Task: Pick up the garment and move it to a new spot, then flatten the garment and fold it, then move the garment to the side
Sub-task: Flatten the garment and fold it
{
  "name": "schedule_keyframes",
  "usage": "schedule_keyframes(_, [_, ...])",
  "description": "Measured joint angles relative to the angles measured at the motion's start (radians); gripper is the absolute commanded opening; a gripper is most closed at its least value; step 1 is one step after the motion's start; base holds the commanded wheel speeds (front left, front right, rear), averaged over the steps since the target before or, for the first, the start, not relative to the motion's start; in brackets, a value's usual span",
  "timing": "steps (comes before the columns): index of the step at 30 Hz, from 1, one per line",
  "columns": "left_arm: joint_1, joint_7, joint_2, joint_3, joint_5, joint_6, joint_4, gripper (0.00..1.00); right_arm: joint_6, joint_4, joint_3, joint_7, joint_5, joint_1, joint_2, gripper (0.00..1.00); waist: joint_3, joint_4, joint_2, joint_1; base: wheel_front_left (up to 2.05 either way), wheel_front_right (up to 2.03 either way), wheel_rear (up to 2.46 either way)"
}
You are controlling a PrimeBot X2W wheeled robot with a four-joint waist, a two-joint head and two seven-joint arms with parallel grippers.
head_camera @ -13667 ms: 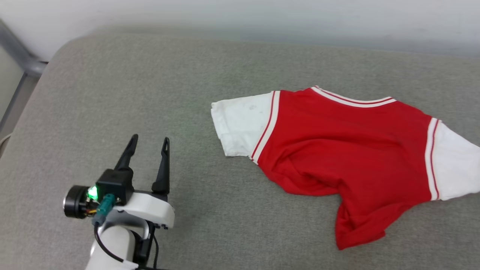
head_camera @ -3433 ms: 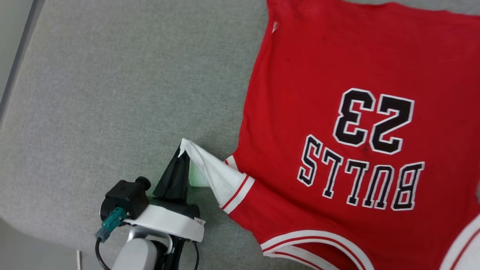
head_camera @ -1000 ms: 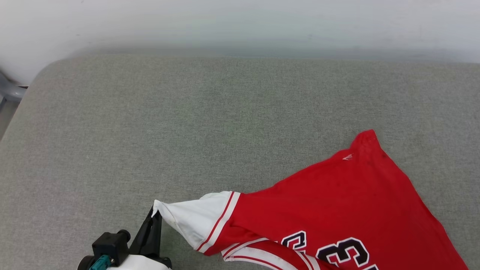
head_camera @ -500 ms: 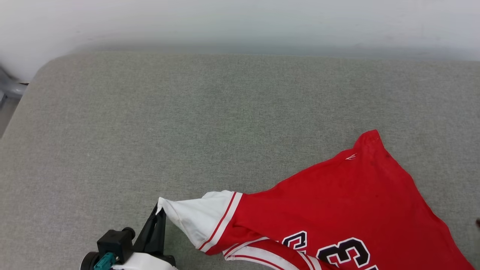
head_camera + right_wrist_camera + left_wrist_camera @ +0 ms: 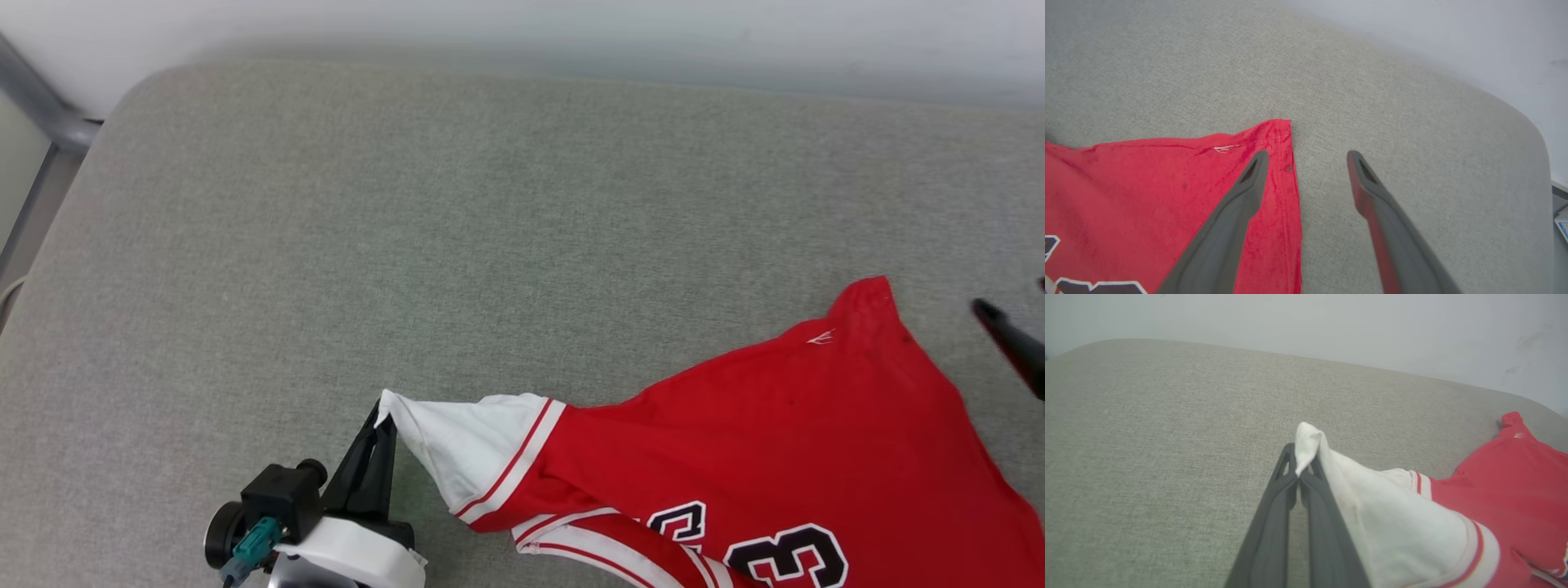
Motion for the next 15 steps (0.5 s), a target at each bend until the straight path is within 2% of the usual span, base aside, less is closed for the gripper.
schedule_keyframes(8, [-0.031,0.0,-0.005,-0.031,0.0,0.0,-0.009,0.0,0.0,0.155,0.249,0.146,0.016,-0.208,-0.049,1.0,0.044,0.044,0.0,0.0001,0.0,0.0,0.0])
schedule_keyframes(15, [-0.062,0.0,-0.008,-0.05,-0.002,0.0,-0.024,0.0,0.0,0.339,0.362,0.175,0.006,-0.35,-0.021,1.0,0.086,0.073,0.0,0.0,0.0,0.0,0.0])
